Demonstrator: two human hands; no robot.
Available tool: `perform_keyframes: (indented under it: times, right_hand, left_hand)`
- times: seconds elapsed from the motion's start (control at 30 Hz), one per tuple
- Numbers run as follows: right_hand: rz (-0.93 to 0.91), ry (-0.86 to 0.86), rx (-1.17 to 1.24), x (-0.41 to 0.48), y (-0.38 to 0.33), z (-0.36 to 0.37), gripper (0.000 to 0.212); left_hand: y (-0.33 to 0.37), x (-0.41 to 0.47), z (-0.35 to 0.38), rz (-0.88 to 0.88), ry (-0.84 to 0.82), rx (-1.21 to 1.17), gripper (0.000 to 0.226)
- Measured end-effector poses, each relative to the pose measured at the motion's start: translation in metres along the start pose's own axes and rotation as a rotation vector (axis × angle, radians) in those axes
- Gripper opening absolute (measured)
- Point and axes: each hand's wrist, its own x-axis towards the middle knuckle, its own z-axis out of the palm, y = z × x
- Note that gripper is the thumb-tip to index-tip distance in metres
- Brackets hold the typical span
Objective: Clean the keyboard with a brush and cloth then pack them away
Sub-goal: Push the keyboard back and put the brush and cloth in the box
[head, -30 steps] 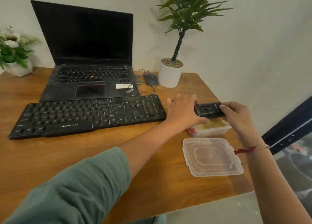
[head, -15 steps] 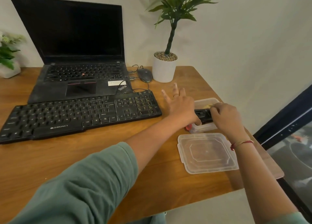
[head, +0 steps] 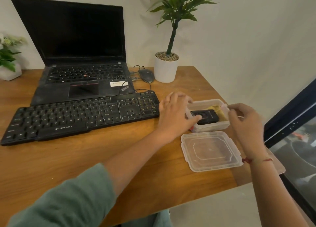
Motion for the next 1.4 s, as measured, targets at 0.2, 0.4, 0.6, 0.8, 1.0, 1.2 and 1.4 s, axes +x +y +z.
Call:
perform_keyframes:
  times: [0.2, 0.4, 0.6, 0.8, 1.0, 1.2, 1.4]
  right_hand:
    - [0.195, -0.214, -0.163, -0.037, 0.028, -0.015, 0.013]
    - [0.213, -0.379, -0.22, -0.05, 0.027, -0.013, 0.017]
    - [0.278, -0.454, -0.08, -0.048, 0.023, -0.032, 0.012]
    - [0.504, -0.231, 0.61, -0.04, 0.002, -0.062, 0.064]
    - [0.305, -0.157, 0.479, -0.01, -0.013, -0.044, 0.046]
    - [0.229, -0.109, 0.272, 0.029, 0.004, -0.008, 0.023]
    - [0.245, -0.069, 0.079, 0.037, 0.015, 0.017, 0.027]
  left_hand:
    - [-0.039, -0.065, -0.014, 0.374, -0.272, 0.019, 0.028]
    - [-0.046, -0.063, -0.011, 0.463, -0.49, 0.08, 0.031]
    - [-0.046, -0.062, -0.012, 0.639, -0.411, 0.138, 0.022]
    - [-0.03, -0.063, -0.019, 0.454, -0.093, -0.259, 0.034]
    - [0.003, -0.038, -0.021, 0.065, 0.04, -0.714, 0.006]
    - [0.006, -0.008, -0.01, -0.371, 0.065, -0.949, 0.012]
    - [-0.002, -0.001, 0.007, -0.525, 0.078, -0.804, 0.005]
